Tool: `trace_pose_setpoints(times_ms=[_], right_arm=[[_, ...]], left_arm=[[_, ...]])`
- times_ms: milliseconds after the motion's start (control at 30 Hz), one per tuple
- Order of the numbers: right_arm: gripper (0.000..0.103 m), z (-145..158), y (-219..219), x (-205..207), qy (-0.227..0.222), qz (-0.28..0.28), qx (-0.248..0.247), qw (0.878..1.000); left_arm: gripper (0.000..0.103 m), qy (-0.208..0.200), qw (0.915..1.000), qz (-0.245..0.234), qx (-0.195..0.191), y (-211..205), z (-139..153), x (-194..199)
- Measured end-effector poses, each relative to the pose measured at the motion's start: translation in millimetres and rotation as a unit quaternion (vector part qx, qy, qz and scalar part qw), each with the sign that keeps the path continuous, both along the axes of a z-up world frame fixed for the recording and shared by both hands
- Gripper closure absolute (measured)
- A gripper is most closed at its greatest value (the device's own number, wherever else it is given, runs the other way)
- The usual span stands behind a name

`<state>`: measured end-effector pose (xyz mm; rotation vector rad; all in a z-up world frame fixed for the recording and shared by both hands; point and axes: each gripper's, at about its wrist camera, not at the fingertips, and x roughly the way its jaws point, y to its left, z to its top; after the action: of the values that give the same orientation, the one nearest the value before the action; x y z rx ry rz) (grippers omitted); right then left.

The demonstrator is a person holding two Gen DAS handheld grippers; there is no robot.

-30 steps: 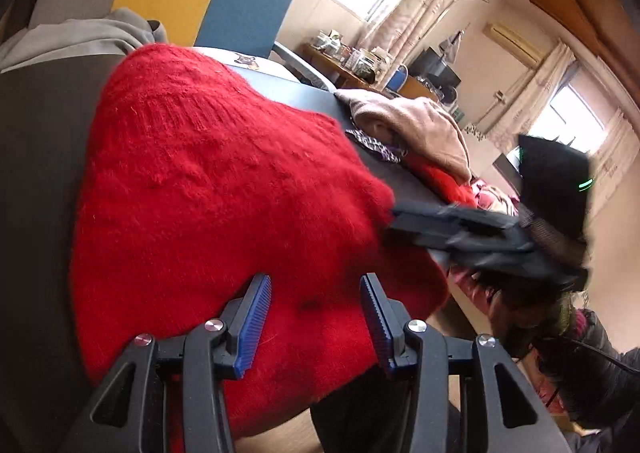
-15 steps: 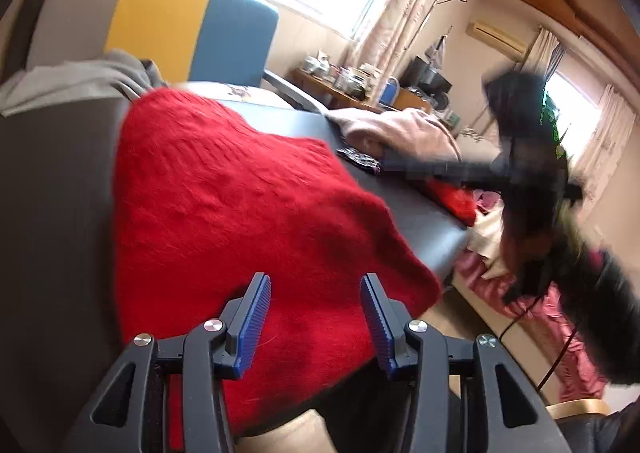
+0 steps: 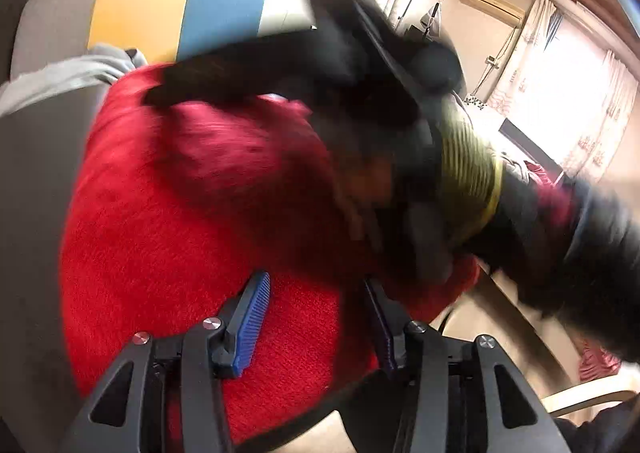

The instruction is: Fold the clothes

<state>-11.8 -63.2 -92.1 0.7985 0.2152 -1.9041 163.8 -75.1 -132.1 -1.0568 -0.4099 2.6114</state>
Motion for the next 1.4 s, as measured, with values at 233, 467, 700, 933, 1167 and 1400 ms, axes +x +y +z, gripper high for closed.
trace_pose_setpoints(times_ms=[233,467,700,933,1167,1400], right_arm=[[0.076,-16.7,49.6,-53.4,-0.116,-0.074,-0.082,0.987],[0.07,5.8,55.5,-41.7,-0.099,-0.089,-0.089,0.987],[0.025,17.5,67.9,-29.3,-0.076,-0.122,-0.081,0.986],[0.021,-15.8,101.5,-25.7,-0.047,-0.207,-0.022,0.977],[0.015,-17.4,89.8,-21.6,-0.019,-0.205,0.012,0.978],[0.008,-1.1,111.1,-19.4,-0.05,-0.174,-0.043,0.983]], left_arm=[[0.059,-0.005,0.9999,0.005,0.012,-2.6,-1.7,-11.9],[0.056,0.031,0.9973,0.053,0.041,-29.0,37.1,0.3],[0.054,0.024,0.9956,0.091,-0.006,-54.4,53.1,-31.8],[0.055,0.006,0.9944,0.104,-0.022,-34.3,22.9,-22.9],[0.054,0.012,0.9938,0.109,-0.016,-34.0,22.9,-34.1],[0.049,0.055,0.9899,0.129,-0.019,-54.8,62.5,-25.3]])
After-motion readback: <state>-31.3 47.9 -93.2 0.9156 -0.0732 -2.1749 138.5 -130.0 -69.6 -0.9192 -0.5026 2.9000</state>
